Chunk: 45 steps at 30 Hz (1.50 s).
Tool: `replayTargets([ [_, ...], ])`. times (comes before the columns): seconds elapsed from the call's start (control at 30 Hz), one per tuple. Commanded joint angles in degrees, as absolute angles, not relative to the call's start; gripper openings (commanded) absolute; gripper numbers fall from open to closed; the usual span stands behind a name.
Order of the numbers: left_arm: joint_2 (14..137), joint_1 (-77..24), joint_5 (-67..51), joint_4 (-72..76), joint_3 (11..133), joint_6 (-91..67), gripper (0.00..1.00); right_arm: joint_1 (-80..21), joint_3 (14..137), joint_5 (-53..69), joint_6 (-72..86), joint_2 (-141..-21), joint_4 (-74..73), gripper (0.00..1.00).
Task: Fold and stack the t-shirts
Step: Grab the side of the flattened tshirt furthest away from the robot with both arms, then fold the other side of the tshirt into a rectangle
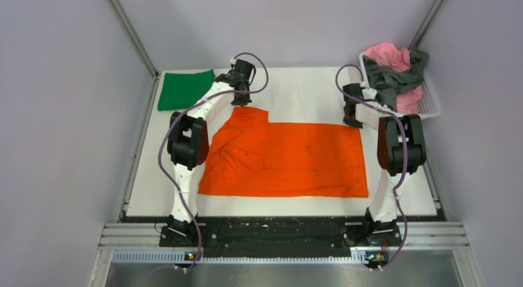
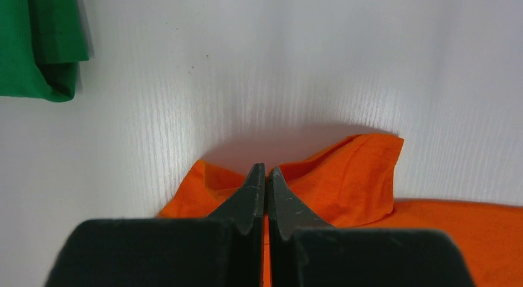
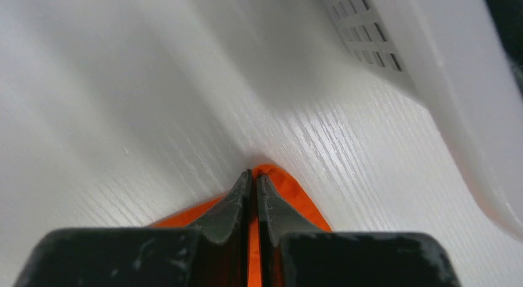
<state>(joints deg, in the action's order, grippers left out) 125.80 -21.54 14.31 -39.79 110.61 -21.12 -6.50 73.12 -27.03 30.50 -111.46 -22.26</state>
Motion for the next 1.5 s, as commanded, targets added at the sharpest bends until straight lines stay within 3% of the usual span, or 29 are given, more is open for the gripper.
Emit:
replayTargets([
  [0.0,119.3,-22.0,12.9,-38.9,109.4,-22.1,0.0,-7.9,74.0,-27.7,26.4,-108.4,-22.3,0.0],
  [0.67,80.1,-27.3,15.2,-30.3,65.5,-26.6,0.0,-10.4,51.2,-21.5,22.0,-78.5,-20.1,0.0],
  [1.37,52.9,-29.6,8.3,-39.1,38.8,-46.4,0.0,-10.4,48.4,-22.1,22.6,-74.0,-24.6,0.0],
  [1.47,50.6,-29.8,4.8,-38.5,34.1,-49.6,0.17,-10.4,46.0,-21.8,24.5,-73.9,-25.0,0.07],
])
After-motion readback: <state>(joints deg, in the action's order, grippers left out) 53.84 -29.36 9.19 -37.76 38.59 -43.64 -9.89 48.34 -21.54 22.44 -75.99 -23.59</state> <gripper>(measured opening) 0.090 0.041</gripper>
